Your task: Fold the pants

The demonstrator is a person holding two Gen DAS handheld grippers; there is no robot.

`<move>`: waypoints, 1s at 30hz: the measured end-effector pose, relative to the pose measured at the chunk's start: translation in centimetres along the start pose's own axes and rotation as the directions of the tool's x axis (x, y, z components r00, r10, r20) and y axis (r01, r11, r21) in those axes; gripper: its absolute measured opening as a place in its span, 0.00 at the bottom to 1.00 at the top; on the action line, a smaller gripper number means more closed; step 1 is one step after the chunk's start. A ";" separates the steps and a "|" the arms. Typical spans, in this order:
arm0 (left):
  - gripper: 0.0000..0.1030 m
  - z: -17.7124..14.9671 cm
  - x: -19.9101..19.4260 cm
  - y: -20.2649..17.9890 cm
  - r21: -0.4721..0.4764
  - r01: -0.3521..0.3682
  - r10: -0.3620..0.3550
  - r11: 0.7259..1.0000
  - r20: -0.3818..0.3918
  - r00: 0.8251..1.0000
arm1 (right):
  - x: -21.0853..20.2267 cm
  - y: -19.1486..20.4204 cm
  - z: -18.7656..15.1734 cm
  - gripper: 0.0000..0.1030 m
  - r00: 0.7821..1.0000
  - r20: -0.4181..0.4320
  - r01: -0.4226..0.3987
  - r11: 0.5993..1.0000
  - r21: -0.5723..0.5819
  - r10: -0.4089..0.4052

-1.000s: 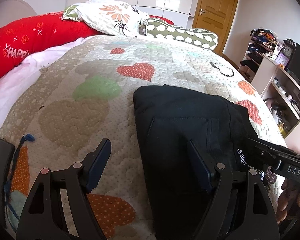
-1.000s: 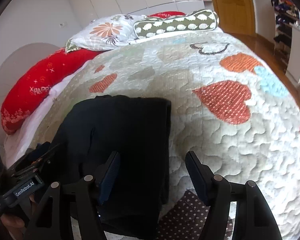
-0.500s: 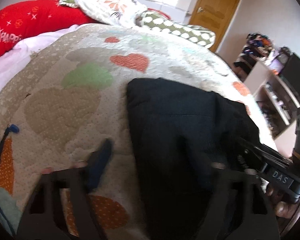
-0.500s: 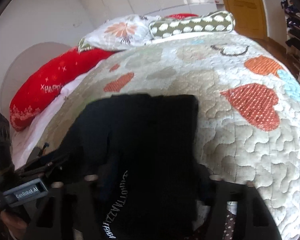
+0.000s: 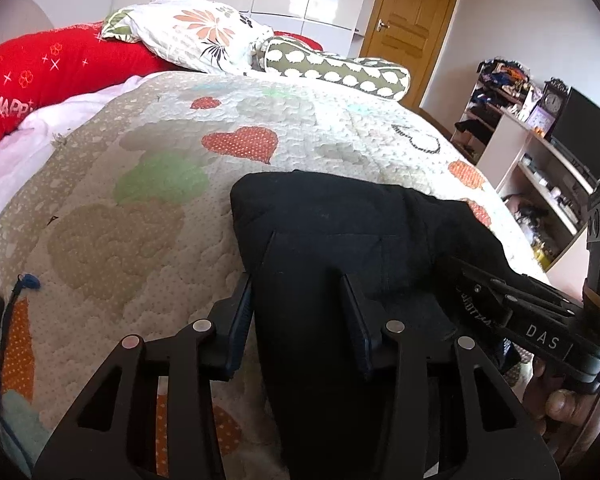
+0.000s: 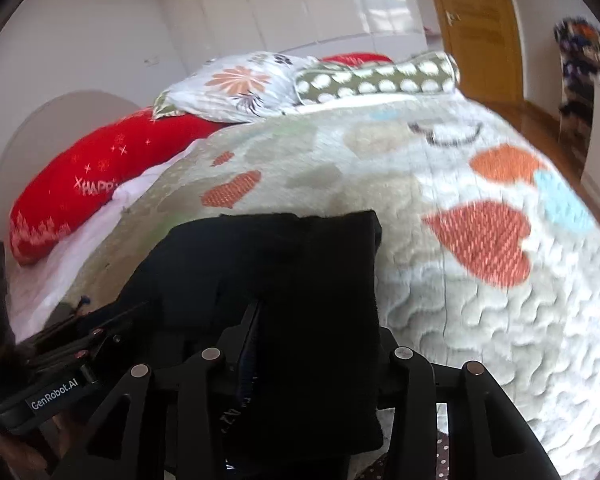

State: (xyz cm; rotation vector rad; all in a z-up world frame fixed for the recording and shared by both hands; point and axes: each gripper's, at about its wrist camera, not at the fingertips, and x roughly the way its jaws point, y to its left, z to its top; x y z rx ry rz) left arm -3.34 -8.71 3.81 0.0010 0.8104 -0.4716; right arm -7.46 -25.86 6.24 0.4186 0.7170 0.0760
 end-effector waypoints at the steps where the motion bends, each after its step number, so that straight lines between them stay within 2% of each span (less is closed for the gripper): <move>1: 0.44 0.0 0.1 0.1 -0.003 -0.002 0.002 1.000 0.000 1.000 | 0.2 -0.1 0.0 0.45 1.000 -0.011 0.003 1.000 0.003 -0.003; 3: 0.48 0.0 0.3 0.3 -0.017 0.000 0.000 1.000 -0.007 1.000 | 0.2 -0.3 0.0 0.47 1.000 -0.013 0.002 1.000 0.012 -0.002; 6: 0.55 0.0 0.4 0.7 -0.034 -0.007 0.006 0.999 -0.014 1.000 | -0.1 -0.6 -0.1 0.55 1.000 -0.013 0.026 1.000 0.015 -0.026; 10: 0.57 0.0 0.3 0.6 -0.023 -0.023 0.023 0.999 -0.007 1.000 | -1.1 -0.6 -0.6 0.56 0.998 -0.014 0.062 0.998 -0.005 -0.062; 14: 0.58 -0.4 -0.4 -0.3 0.027 -0.091 0.090 0.995 0.037 0.995 | -2.8 -0.2 -0.8 0.57 0.991 0.007 0.133 0.990 -0.037 -0.133; 16: 0.58 -0.8 -1.1 -0.9 0.059 -0.145 0.141 0.988 0.072 0.987 | -4.1 -0.1 -0.7 0.57 0.985 0.039 0.172 0.984 -0.043 -0.171; 18: 0.58 -1.0 -1.8 -1.2 0.068 -0.163 0.157 0.984 0.090 0.984 | -5.6 0.0 -0.4 0.59 0.972 0.084 0.225 0.973 -0.050 -0.220; 21: 0.58 -1.2 -3.6 -1.7 0.030 -0.155 0.150 0.987 0.116 0.982 | -7.9 0.5 -0.3 0.59 0.976 0.139 0.175 0.982 -0.064 -0.165; 24: 0.58 -1.3 -5.5 -2.8 0.023 -0.201 0.194 0.979 0.161 0.968 | -9.9 1.3 -0.8 0.62 0.974 0.188 0.144 0.984 -0.102 -0.123; 26: 0.60 -1.7 -6.6 -3.3 0.021 -0.226 0.218 0.974 0.181 0.959 | -10.9 2.0 -1.0 0.65 0.973 0.203 0.136 0.981 -0.140 -0.106; 27: 0.64 -1.9 -7.1 -3.5 0.018 -0.236 0.229 0.972 0.183 0.956 | -11.3 2.2 -1.1 0.66 0.974 0.208 0.126 0.981 -0.149 -0.093; 30: 0.65 -2.6 -8.6 -3.9 0.000 -0.250 0.245 0.968 0.199 0.949 | -12.4 2.6 -1.6 0.66 0.976 0.215 0.073 0.987 -0.145 -0.041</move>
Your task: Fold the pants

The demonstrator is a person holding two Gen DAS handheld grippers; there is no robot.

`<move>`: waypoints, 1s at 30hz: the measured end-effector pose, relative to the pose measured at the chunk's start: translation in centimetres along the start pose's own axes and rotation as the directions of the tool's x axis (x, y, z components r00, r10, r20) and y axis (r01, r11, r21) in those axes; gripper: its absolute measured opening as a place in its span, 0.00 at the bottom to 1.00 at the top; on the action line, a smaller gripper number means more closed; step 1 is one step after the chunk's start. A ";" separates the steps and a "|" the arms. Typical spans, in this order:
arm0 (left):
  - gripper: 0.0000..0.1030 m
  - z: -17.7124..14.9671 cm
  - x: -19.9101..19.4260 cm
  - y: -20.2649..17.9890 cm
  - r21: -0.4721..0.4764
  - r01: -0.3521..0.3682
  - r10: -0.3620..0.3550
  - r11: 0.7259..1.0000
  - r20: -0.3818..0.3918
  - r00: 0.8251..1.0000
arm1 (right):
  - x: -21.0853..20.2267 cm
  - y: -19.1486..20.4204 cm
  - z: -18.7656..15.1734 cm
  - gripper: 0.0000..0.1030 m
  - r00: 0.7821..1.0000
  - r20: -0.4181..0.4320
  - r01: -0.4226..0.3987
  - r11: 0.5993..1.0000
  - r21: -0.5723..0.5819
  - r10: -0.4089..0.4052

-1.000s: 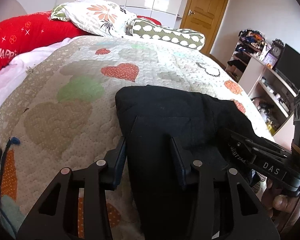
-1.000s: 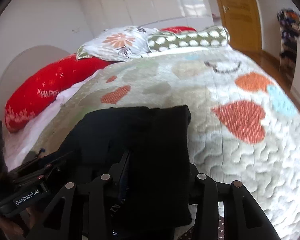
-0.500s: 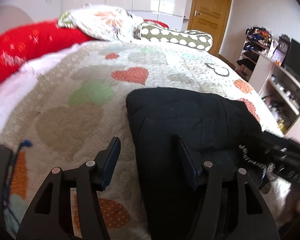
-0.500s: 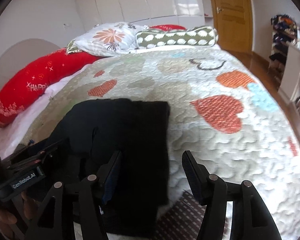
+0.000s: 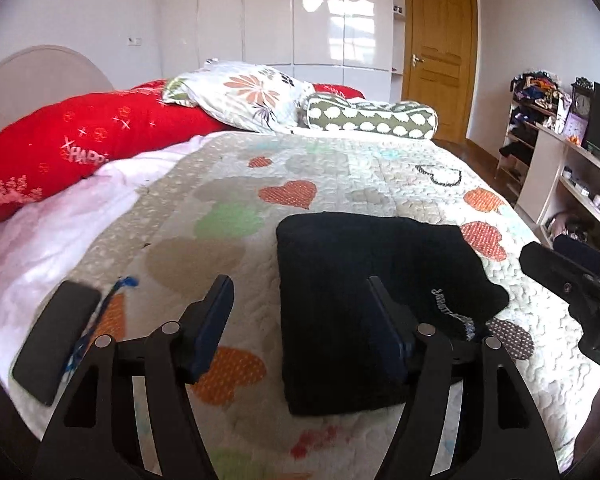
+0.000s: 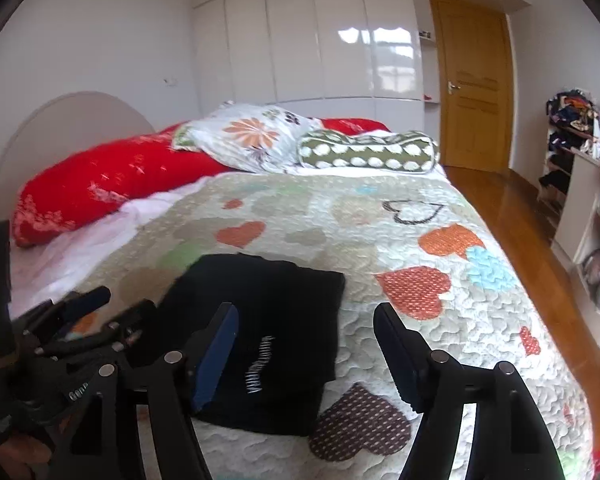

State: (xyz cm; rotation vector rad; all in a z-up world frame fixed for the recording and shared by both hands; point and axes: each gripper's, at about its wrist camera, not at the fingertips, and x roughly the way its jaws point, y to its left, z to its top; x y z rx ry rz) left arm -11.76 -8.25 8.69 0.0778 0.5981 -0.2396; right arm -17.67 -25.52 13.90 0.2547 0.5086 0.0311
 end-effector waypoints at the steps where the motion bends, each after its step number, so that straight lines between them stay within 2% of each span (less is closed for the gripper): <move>1: 0.65 -0.1 -0.5 0.1 -0.007 -0.008 0.008 1.000 0.005 1.000 | -0.2 0.2 -0.1 0.66 1.000 0.002 -0.011 1.000 0.001 0.011; 7: 0.65 -0.7 -2.6 0.1 -0.010 -0.033 0.033 0.999 0.011 0.999 | -1.8 0.9 -0.5 0.66 0.999 0.027 -0.028 1.000 -0.004 0.028; 13: 0.65 -0.7 -3.7 -0.3 -0.016 -0.020 0.020 1.000 0.018 1.000 | -2.7 1.3 -0.7 0.66 1.000 0.024 -0.006 1.000 -0.024 0.007; 30: 0.65 -0.8 -4.4 -0.8 -0.003 -0.024 0.024 1.000 0.023 0.999 | -3.3 0.3 -1.0 0.66 1.000 0.013 -0.005 1.000 -0.004 0.005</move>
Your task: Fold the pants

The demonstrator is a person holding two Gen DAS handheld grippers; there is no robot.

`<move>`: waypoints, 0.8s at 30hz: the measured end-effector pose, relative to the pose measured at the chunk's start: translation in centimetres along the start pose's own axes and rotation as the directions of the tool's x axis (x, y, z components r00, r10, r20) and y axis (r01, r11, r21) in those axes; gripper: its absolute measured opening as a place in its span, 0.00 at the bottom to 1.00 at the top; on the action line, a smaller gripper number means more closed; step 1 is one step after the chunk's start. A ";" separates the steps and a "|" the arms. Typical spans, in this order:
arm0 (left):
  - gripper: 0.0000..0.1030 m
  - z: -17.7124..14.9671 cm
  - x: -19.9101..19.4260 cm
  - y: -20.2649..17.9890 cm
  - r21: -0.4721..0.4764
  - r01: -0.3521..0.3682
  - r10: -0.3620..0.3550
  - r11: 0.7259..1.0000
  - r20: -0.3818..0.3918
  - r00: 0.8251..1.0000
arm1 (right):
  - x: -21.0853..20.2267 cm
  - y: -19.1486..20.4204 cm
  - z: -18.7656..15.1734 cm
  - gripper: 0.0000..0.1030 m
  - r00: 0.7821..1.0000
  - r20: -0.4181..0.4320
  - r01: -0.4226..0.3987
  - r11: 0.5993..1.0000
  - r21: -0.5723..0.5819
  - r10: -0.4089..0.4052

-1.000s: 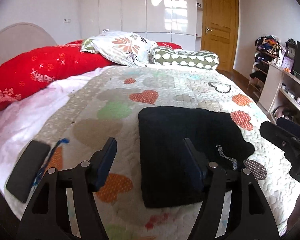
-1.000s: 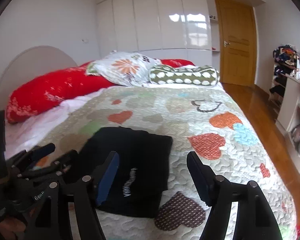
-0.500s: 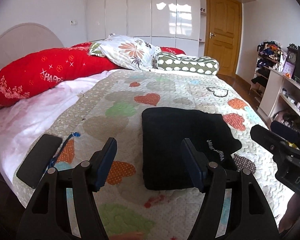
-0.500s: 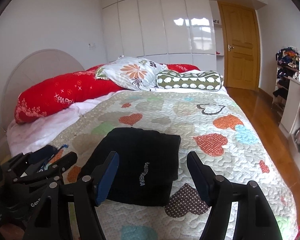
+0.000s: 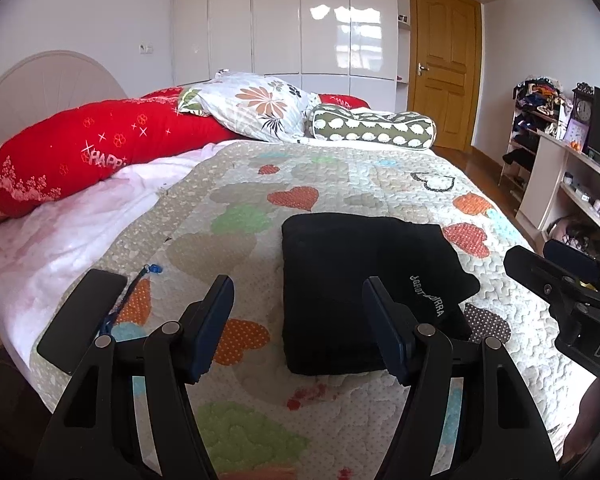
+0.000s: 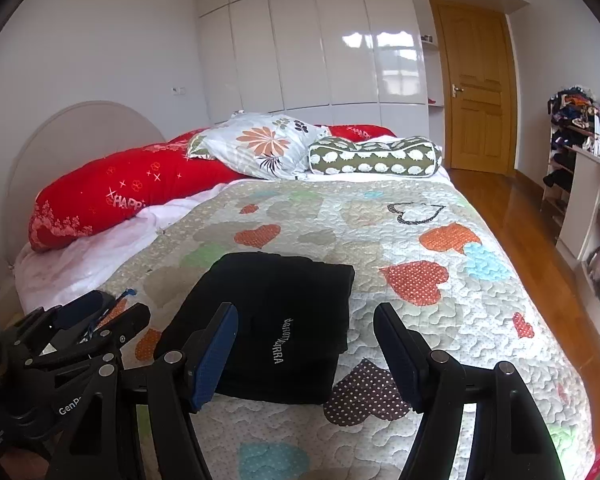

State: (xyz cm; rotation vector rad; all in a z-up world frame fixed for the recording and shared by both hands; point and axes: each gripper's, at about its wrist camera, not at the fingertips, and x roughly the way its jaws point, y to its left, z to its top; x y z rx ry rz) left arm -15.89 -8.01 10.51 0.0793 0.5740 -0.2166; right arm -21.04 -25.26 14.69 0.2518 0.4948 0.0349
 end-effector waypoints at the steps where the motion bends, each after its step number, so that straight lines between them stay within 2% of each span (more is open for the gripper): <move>1: 0.65 -0.1 0.0 -0.1 -0.003 0.002 -0.002 1.000 -0.003 1.000 | 0.0 0.0 -0.1 0.66 1.000 -0.001 0.000 1.000 -0.002 0.000; 24: 0.65 -0.4 0.3 0.0 -0.020 0.027 -0.027 0.999 -0.023 0.999 | -0.2 -0.5 -0.2 0.66 1.000 -0.015 -0.005 1.000 0.004 0.005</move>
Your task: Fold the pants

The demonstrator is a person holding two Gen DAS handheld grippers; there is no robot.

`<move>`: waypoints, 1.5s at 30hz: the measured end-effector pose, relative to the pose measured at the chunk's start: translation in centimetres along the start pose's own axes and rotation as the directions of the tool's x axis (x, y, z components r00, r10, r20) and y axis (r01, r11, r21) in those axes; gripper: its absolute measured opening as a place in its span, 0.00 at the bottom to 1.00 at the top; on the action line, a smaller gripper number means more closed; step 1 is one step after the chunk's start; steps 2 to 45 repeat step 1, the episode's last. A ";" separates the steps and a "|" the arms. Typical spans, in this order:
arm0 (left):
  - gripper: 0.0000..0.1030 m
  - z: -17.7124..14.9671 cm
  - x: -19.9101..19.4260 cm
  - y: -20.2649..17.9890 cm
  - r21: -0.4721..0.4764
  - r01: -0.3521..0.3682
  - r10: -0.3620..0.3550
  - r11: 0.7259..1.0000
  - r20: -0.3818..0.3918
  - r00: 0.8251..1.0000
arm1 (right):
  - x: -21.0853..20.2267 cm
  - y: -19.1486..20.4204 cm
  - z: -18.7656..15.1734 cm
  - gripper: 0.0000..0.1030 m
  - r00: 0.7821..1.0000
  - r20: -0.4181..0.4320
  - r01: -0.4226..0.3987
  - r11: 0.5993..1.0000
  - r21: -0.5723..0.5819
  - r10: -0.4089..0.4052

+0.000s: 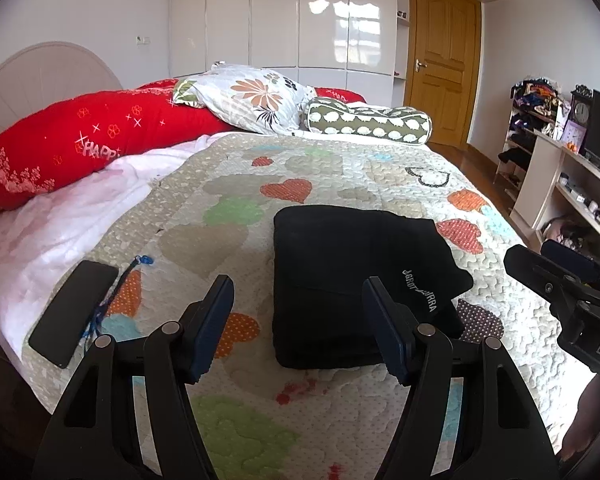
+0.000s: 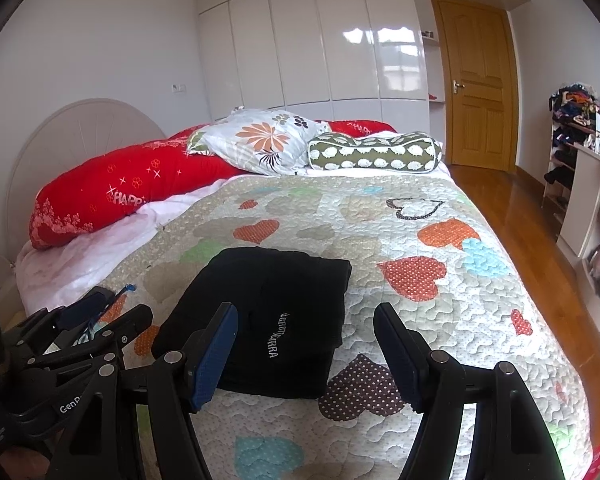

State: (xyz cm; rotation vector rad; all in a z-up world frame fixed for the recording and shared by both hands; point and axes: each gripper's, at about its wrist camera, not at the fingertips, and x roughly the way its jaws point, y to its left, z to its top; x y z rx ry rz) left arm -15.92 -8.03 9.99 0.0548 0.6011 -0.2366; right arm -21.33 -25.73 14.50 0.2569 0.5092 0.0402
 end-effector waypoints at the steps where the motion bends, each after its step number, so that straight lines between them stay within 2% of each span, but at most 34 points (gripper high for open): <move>1: 0.65 0.0 0.0 0.1 -0.003 0.001 -0.001 1.000 0.001 1.000 | -0.1 -0.1 0.0 0.66 1.000 0.002 0.000 1.000 0.001 0.000; 45: 0.65 0.0 0.0 0.1 -0.003 0.001 -0.001 1.000 0.001 1.000 | -0.1 -0.1 0.0 0.66 1.000 0.002 0.000 1.000 0.001 0.000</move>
